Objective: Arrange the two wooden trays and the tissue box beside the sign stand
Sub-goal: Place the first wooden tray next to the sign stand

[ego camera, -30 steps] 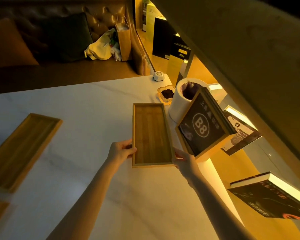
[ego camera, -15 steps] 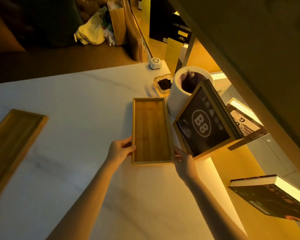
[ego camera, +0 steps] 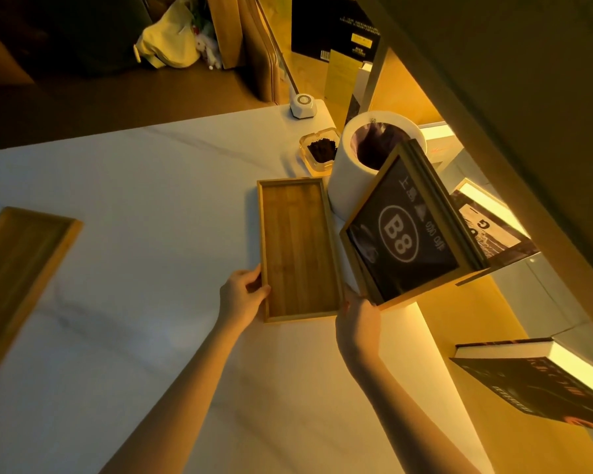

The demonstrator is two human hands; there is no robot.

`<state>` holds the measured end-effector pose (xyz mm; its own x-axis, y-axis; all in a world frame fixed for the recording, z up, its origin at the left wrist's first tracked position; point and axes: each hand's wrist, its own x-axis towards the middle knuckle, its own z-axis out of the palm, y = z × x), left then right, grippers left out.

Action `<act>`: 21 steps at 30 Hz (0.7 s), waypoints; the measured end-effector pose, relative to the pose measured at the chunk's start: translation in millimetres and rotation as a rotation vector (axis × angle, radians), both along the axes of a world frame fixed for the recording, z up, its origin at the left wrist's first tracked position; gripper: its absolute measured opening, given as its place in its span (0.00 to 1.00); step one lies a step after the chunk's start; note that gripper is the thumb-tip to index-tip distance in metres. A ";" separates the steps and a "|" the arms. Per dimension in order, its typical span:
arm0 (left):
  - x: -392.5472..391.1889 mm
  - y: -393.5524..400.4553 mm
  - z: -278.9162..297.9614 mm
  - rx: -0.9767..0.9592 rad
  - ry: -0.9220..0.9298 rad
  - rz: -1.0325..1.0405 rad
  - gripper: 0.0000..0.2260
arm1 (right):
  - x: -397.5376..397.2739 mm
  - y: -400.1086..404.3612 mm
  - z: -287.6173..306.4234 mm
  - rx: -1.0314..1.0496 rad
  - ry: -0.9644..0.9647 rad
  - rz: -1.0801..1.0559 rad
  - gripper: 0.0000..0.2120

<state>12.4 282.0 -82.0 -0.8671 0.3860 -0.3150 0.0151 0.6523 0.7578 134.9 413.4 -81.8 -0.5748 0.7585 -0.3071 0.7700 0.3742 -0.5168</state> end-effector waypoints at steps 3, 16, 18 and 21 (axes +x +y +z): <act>4.5 -1.8 -4.1 -0.043 0.062 -0.047 0.21 | 1.1 -1.3 -2.8 0.053 0.019 0.070 0.13; 44.2 -28.9 -17.2 -0.323 0.366 -0.469 0.27 | 51.7 -35.0 -25.3 0.314 -0.137 0.551 0.29; 45.3 -27.6 -16.0 -0.324 0.351 -0.471 0.28 | 53.4 -33.3 -25.7 0.272 -0.131 0.593 0.31; 47.8 -25.8 -15.2 -0.323 0.337 -0.457 0.28 | 54.4 -31.8 -23.3 0.265 -0.101 0.583 0.33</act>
